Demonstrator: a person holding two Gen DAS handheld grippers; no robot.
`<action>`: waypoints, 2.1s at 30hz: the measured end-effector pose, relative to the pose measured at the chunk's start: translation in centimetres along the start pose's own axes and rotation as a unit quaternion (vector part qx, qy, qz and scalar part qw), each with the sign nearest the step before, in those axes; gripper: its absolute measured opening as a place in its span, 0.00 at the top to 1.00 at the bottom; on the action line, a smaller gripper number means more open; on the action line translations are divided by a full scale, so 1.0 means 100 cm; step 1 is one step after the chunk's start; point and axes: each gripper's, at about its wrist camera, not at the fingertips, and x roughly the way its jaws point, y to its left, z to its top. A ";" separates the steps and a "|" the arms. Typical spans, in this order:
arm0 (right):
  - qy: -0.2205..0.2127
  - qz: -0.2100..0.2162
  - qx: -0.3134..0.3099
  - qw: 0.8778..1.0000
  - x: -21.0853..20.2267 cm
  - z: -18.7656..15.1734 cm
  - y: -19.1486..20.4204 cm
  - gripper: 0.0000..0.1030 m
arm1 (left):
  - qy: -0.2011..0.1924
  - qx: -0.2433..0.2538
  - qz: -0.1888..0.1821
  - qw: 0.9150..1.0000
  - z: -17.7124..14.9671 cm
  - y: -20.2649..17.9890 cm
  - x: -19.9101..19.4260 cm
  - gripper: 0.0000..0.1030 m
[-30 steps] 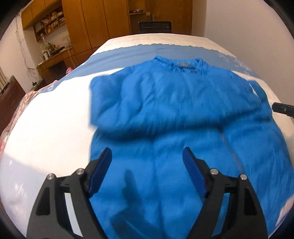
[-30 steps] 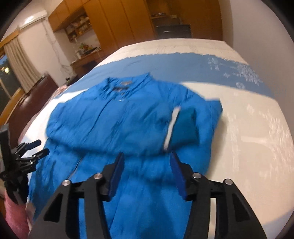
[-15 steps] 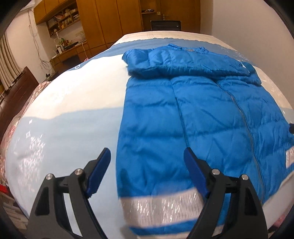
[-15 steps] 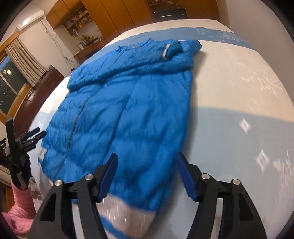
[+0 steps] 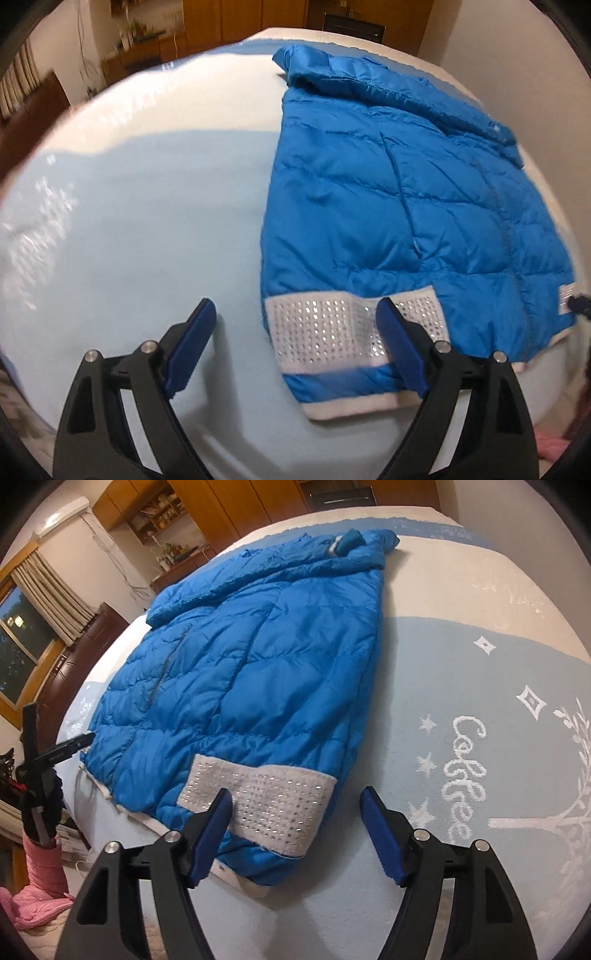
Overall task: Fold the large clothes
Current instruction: 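Move both grippers to the silver-banded hem and grasp it, then lift the hem with both grippers and fold it over toward the collar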
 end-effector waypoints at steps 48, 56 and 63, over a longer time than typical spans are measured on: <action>-0.073 0.163 0.030 0.983 -0.079 0.121 -0.019 0.90 | -0.097 -0.038 -0.267 0.958 0.127 -0.017 -0.069 0.88; -0.047 0.179 0.092 0.978 -0.040 0.213 -0.047 0.89 | -0.077 -0.062 -0.278 0.955 0.224 -0.026 -0.021 0.88; -0.029 0.182 0.123 0.975 -0.005 0.255 -0.073 0.89 | -0.045 -0.084 -0.282 0.955 0.276 -0.027 0.031 0.87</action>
